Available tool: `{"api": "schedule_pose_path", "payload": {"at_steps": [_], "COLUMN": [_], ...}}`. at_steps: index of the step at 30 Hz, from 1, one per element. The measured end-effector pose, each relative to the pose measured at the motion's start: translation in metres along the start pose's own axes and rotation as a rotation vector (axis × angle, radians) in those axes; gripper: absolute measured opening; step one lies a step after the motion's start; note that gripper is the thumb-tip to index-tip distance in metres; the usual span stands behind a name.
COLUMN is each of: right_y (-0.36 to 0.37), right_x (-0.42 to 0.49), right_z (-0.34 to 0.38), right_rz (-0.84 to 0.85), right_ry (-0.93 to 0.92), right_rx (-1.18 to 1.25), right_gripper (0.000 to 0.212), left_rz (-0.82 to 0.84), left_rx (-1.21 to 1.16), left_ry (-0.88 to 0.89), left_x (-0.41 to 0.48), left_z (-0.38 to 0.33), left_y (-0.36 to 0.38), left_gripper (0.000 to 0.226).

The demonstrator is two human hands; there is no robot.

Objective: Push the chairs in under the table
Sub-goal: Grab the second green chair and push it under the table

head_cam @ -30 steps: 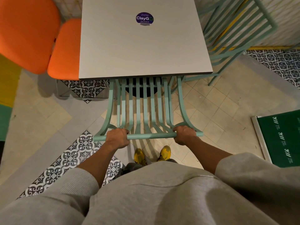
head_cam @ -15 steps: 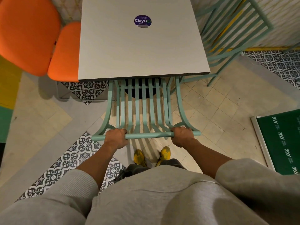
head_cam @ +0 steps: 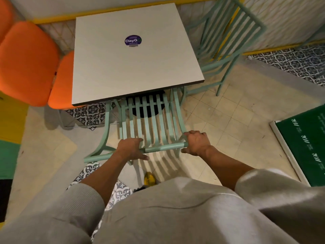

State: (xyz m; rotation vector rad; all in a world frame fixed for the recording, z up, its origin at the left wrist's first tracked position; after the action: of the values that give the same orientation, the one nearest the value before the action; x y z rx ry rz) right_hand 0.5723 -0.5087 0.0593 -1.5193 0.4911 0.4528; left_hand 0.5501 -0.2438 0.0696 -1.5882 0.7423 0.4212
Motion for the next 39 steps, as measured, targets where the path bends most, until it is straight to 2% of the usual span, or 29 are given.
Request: {"api": "schedule_pose_path", "payload": {"at_steps": [5,14,19,24,30,39], "right_y": [-0.007,0.023,0.029,0.042,0.048,-0.015], "right_x": [-0.020,-0.079,-0.100,-0.096,-0.059,0.030], "right_z": [-0.107,-0.367,-0.459,-0.502,-0.551,-0.620], "right_rz": [-0.039,-0.029,-0.040,-0.036,0.060,0.205], "right_ry": [0.053,0.335,0.438,0.465,0.471,0.435], "right_rx": [0.040,0.150,0.219,0.253,0.241,0.211], "right_gripper": [0.084,0.075,0.069,0.073,0.083,0.094], "left_rz": [0.009,-0.036,-0.057,-0.040,0.046,0.212], "left_rx": [0.085,0.187,0.285,0.343,0.342,0.189], "left_ry": [0.112,0.369,0.429,0.468,0.481,0.353], "left_x": [0.015,0.054,0.086,0.127,0.193,0.281], "left_z": [-0.116,-0.372,-0.461,-0.515,-0.559,-0.585], "left_y": [-0.010,-0.011,-0.030,-0.031,-0.013,-0.013], "left_gripper": [0.122,0.110,0.117,0.115,0.112,0.110]}}
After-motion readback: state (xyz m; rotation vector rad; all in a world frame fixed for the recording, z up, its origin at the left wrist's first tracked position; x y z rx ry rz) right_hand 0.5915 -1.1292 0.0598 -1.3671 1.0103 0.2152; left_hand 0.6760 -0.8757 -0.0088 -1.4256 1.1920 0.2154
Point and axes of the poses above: each hand's wrist, its own x-axis towards the middle knuckle, its own y-axis out of the palm, z = x × y, the point moved 10 cm from there along x, towards the middle knuckle, and after that the axes turned 10 degrees about y, right-handed, at the moved point
